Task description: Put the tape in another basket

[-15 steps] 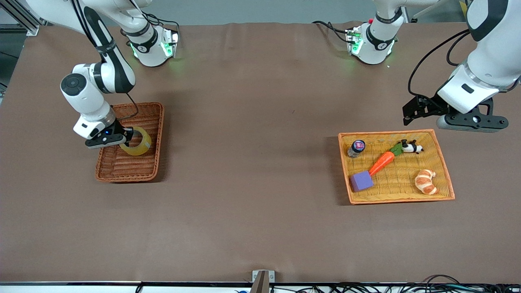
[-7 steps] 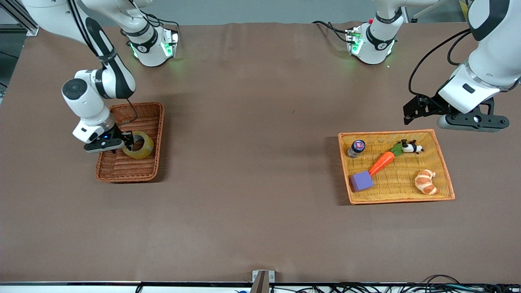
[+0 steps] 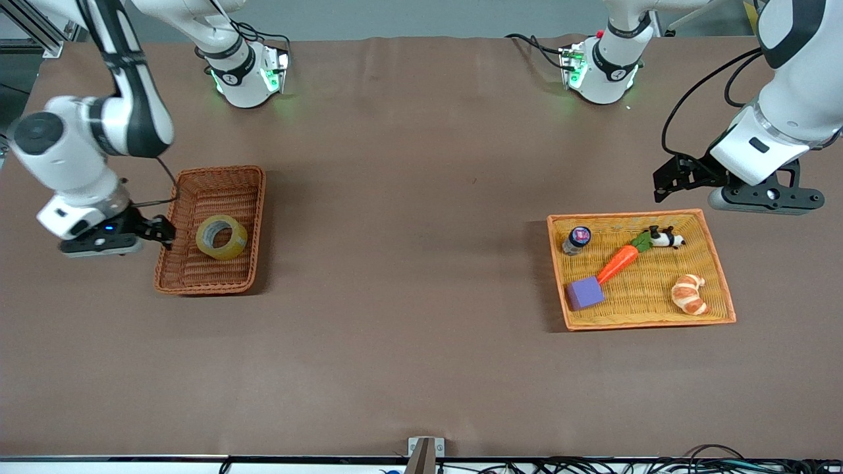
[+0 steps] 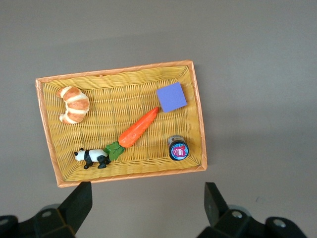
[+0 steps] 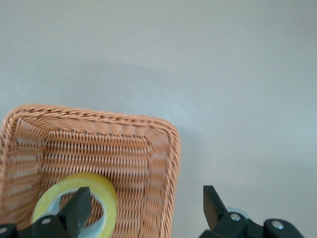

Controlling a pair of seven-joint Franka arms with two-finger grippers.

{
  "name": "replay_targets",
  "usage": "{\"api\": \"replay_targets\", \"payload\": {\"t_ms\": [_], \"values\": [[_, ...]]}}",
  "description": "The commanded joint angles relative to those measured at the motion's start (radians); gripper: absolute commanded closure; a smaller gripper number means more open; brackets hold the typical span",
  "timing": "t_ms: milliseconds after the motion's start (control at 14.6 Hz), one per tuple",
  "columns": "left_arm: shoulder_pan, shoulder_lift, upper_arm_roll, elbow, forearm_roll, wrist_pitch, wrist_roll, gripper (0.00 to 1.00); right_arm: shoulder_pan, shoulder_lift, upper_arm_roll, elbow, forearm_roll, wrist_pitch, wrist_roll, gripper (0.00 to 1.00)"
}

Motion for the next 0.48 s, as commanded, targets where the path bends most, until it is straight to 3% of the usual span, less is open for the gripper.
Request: {"api": "replay_targets", "payload": {"t_ms": [0, 273, 410], "values": [[0.004, 0.003, -0.001, 0.013, -0.011, -0.014, -0.002, 0.0, -0.013, 0.01, 0.058, 0.191, 0.029, -0.227, 0.089, 0.0], [0.006, 0.004, -0.001, 0.016, -0.011, -0.014, -0.002, 0.0, -0.039, 0.012, 0.074, 0.511, 0.156, -0.627, 0.092, 0.0], [0.007, 0.004, 0.0, 0.017, -0.009, -0.014, 0.001, 0.0, -0.053, 0.009, 0.089, 0.622, 0.173, -0.735, 0.095, 0.0]]}}
